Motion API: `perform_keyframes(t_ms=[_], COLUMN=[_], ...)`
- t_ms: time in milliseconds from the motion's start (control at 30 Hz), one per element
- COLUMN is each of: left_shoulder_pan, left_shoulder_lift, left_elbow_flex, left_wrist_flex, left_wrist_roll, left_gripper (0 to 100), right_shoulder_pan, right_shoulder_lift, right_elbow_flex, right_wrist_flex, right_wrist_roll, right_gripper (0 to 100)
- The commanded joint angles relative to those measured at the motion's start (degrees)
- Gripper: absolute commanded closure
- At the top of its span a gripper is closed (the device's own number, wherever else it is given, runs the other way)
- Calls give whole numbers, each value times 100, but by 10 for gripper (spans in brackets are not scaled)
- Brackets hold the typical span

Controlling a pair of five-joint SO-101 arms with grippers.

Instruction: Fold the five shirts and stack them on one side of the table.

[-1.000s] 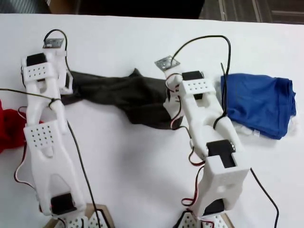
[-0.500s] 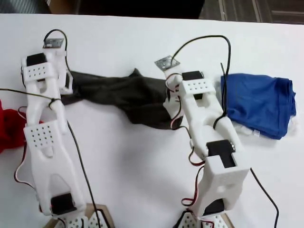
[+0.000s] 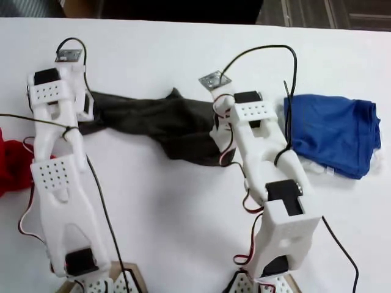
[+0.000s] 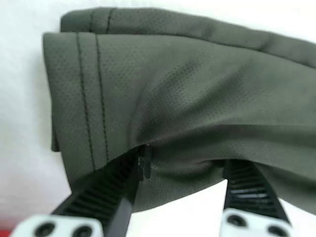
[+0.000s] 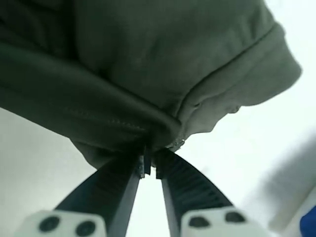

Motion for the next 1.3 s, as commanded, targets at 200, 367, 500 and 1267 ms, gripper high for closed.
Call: perform_keyframes(t_ms=[200, 367, 500, 1267], left_shoulder_pan=[-132, 114, 141, -114], left_shoulder_lift=[-35, -378, -826, -3499], left_elbow_flex=[-110, -813, -1323, 3257], left_wrist_flex=[35, 1002, 1354, 1292], left_wrist_roll=[35, 35, -422, -3103], left_gripper=[740, 740, 740, 740], right_shoulder_pan=[-31, -31, 31, 2246], right_shoulder_lift=[-1965, -2659, -3248, -5807], right_elbow_flex=[-695, -536, -255, 2945], right_wrist_flex=[664, 796, 796, -2009], right_wrist_roll=[-9, 246, 316, 659], right_gripper=[976, 976, 976, 976])
